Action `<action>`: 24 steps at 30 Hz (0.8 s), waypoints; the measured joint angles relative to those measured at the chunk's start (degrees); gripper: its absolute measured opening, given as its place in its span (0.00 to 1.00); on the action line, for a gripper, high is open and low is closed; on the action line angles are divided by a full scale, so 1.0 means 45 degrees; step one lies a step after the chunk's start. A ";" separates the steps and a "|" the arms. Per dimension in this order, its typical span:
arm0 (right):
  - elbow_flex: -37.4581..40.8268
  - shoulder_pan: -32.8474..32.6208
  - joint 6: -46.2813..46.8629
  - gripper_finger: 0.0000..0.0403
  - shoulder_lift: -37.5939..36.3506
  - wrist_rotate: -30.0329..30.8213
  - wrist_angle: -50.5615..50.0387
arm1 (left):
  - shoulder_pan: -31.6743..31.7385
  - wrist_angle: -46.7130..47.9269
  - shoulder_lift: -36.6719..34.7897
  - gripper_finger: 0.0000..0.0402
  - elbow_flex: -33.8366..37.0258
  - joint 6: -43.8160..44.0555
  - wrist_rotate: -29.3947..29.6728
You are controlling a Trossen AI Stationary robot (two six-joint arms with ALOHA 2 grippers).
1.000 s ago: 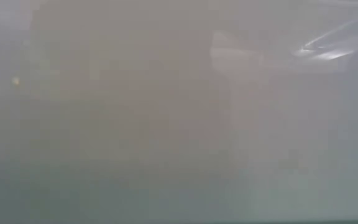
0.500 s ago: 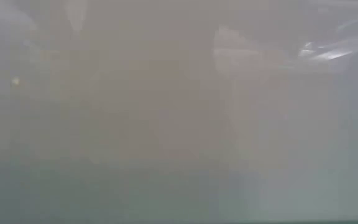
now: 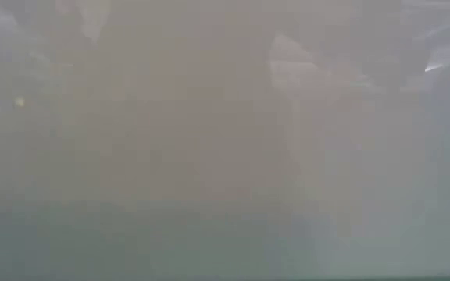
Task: Sort & place blocks by color
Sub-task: Return to Home Position
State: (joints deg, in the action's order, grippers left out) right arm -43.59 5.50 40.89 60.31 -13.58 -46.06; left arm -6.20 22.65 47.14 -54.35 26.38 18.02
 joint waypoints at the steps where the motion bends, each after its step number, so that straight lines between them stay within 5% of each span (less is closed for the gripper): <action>1: 0.0000 0.0000 -0.0089 0.76 -0.0003 -0.0003 0.0170 | -0.0080 0.0119 -0.0006 0.94 0.0000 -0.0089 0.0004; 13: 0.0000 0.0010 -0.1461 0.82 -0.0889 0.0187 0.1431 | -0.0838 0.1873 0.0276 0.94 0.0635 0.0945 0.0192; 24: 0.0000 0.0029 -0.3318 0.82 -0.3416 0.3453 0.1524 | -0.1723 -0.2176 0.0197 0.94 0.4340 0.1948 0.1023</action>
State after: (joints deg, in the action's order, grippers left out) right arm -43.59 5.63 25.96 44.93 1.96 -39.20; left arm -13.96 12.86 48.03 -34.82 35.15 22.63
